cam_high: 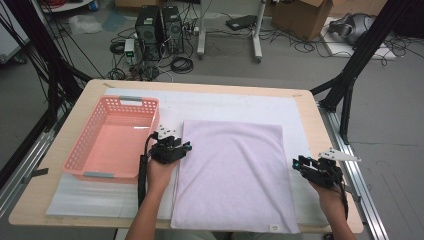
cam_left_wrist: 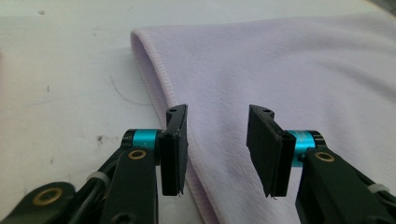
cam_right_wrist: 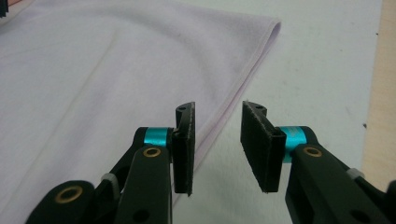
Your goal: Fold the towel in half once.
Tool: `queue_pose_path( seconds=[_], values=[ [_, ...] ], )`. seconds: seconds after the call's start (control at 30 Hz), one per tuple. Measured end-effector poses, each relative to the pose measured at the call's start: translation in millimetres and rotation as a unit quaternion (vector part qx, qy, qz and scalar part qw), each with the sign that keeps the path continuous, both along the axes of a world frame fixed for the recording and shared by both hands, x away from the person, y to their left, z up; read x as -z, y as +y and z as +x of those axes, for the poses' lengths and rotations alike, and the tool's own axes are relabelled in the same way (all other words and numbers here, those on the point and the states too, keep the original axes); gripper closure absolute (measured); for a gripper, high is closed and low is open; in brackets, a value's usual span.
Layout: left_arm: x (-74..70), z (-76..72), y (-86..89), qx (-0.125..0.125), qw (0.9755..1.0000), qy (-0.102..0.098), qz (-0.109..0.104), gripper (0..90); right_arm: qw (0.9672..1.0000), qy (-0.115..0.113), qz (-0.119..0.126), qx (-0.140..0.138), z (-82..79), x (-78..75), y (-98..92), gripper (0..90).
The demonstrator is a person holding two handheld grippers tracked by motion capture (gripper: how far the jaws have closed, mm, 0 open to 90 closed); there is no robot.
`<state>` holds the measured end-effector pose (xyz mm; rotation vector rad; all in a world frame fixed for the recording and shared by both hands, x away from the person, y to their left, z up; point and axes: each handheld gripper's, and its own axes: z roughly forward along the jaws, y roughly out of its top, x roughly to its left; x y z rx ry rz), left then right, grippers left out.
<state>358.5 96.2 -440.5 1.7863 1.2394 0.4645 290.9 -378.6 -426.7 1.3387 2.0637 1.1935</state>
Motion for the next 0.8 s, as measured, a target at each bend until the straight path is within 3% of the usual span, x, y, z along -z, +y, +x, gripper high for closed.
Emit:
queue_pose_path(
  seconds=[0.07, 0.1, 0.2, 0.23, 0.3, 0.4, 0.5, 0.57, 0.6, 0.63, 0.67, 0.7, 0.73, 0.8],
  values=[
    [2.3, 9.5, 0.2, -0.008, 0.9998, 0.017, 0.002, 54.9, 1.0000, 0.008, 0.000, 0.003, 11.1, 3.3, 3.4, 66.4],
    [3.7, 12.8, 0.0, -0.012, 0.9998, 0.016, 0.001, 55.0, 0.9999, 0.012, 0.001, 0.003, 16.4, 5.4, 5.7, 69.9],
    [9.4, 20.6, -3.5, -0.021, 0.9988, 0.042, 0.014, 65.7, 0.9997, 0.023, -0.009, 0.007, 32.0, 13.1, 14.0, 74.5],
    [9.6, 20.5, -4.7, -0.025, 0.9989, 0.034, 0.023, 70.6, 0.9995, 0.027, -0.011, 0.008, 36.9, 15.8, 16.5, 74.5],
    [9.3, 21.0, -4.3, -0.025, 0.9989, 0.037, 0.017, 84.0, 0.9992, 0.035, -0.012, 0.013, 44.8, 20.6, 21.1, 75.3],
    [8.6, 21.6, -3.7, -0.050, 0.9980, 0.035, 0.017, 85.5, 0.9984, 0.042, -0.034, 0.018, 49.9, 22.6, 26.2, 86.9],
    [8.4, 22.7, -0.3, -0.072, 0.9967, 0.036, 0.004, 85.7, 0.9970, 0.037, -0.059, 0.034, 51.2, 19.3, 26.2, 88.3],
    [8.5, 23.0, -0.4, -0.071, 0.9969, 0.033, 0.006, 85.7, 0.9958, 0.038, -0.064, 0.052, 50.6, 19.5, 23.8, 88.2],
    [9.1, 23.3, -0.2, -0.070, 0.9970, 0.032, 0.007, 84.0, 0.9961, 0.042, -0.051, 0.058, 50.6, 20.9, 22.2, 87.5],
    [10.0, 24.1, 0.5, -0.072, 0.9968, 0.035, 0.007, 76.8, 0.9961, 0.044, -0.042, 0.063, 50.0, 22.4, 22.2, 85.6],
    [10.5, 24.8, 2.5, -0.070, 0.9969, 0.035, 0.001, 68.5, 0.9962, 0.043, -0.040, 0.064, 50.4, 22.6, 22.3, 79.8],
    [10.1, 25.1, 3.7, -0.073, 0.9968, 0.033, 0.001, 65.7, 0.9965, 0.040, -0.035, 0.064, 51.6, 22.3, 21.3, 71.2],
    [9.8, 25.4, 4.8, -0.075, 0.9968, 0.028, -0.002, 59.6, 0.9972, 0.034, -0.023, 0.063, 53.7, 22.0, 18.4, 70.2],
    [11.2, 26.7, 5.3, -0.064, 0.9973, 0.031, -0.014, 60.3, 0.9966, 0.028, 0.003, 0.077, 59.1, 20.4, 11.7, 66.7]
  ],
)
